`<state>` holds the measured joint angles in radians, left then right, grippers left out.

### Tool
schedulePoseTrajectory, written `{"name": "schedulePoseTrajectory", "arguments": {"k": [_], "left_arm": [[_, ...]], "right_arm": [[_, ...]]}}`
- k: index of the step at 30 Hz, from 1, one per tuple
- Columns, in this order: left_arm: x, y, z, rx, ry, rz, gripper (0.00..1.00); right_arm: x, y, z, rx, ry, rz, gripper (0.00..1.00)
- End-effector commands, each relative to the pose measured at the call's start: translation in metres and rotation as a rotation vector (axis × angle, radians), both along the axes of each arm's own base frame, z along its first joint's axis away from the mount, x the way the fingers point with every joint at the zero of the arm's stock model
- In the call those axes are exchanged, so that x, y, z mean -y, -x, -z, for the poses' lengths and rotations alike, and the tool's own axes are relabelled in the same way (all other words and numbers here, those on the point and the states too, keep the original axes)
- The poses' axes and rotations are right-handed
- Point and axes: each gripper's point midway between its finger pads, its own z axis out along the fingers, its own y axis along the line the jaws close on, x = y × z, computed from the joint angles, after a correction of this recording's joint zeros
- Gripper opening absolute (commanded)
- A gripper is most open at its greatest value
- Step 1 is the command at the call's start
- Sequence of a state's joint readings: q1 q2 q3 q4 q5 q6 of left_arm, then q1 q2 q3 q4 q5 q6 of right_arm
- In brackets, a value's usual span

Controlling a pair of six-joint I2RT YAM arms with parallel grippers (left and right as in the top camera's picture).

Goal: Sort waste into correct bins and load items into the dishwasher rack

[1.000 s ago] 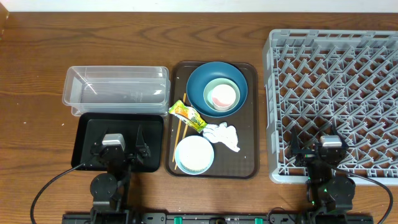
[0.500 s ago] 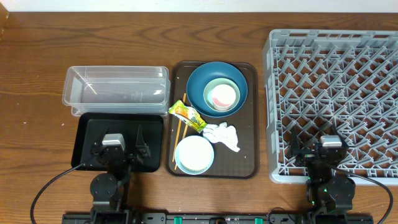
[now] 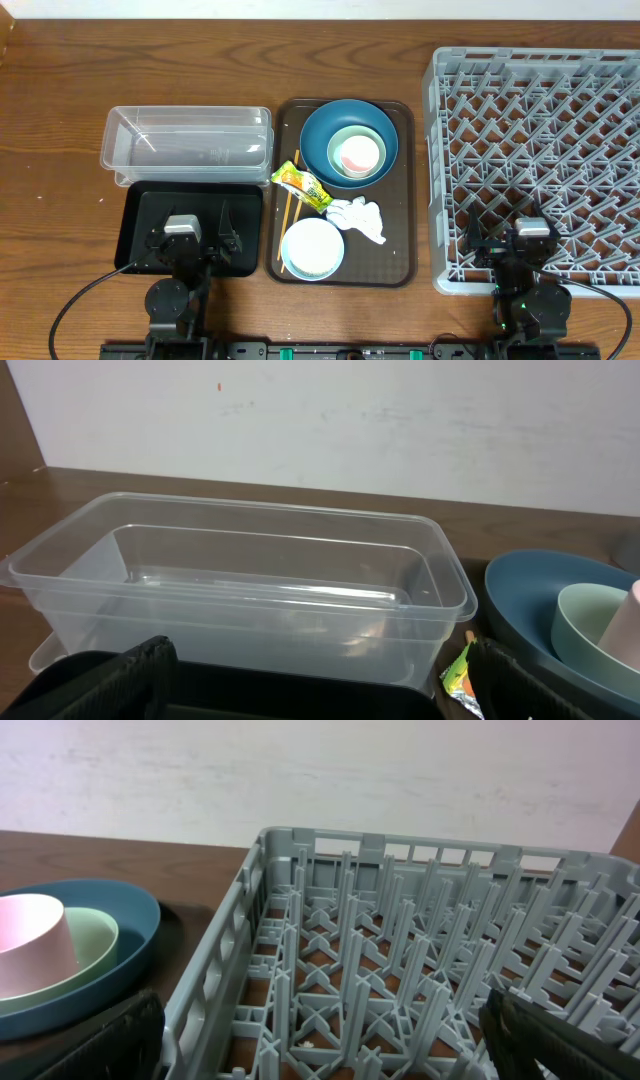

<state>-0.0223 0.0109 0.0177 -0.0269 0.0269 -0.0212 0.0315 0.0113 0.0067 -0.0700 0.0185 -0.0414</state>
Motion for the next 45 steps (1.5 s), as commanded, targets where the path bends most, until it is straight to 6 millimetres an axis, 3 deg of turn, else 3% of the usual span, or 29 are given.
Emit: {"name": "schedulePoseTrajectory", "arguments": {"k": [1,20,25,28,31,37,42,45], "left_arm": [[-0.003,0.001,0.017,-0.054,-0.020,-0.015,0.95],[-0.005,0.001,0.016,-0.054,-0.038,-0.024,0.95],[0.005,0.001,0.005,-0.019,-0.005,0.032,0.95],[0.008,0.002,-0.018,0.023,0.090,0.040,0.96],[0.008,0.008,-0.055,0.059,0.128,0.039,0.95],[0.008,0.012,-0.114,-0.053,0.128,0.032,0.95],[0.014,-0.018,-0.154,-0.245,0.133,0.050,0.95],[0.023,-0.047,-0.164,-0.420,0.150,0.088,0.95]], "right_arm": [[0.001,0.000,0.001,-0.003,0.013,0.003,0.99],[0.001,0.000,0.001,-0.003,0.013,0.003,0.99],[0.001,0.000,0.001,-0.003,0.013,0.003,0.99],[0.001,0.000,0.001,-0.003,0.013,0.003,0.99],[0.001,0.000,0.001,-0.003,0.013,0.003,0.99],[0.001,0.000,0.001,-0.003,0.013,0.003,0.99],[0.001,0.000,0.001,-0.003,0.013,0.003,0.99],[0.001,0.000,0.001,-0.003,0.013,0.003,0.99]]}}
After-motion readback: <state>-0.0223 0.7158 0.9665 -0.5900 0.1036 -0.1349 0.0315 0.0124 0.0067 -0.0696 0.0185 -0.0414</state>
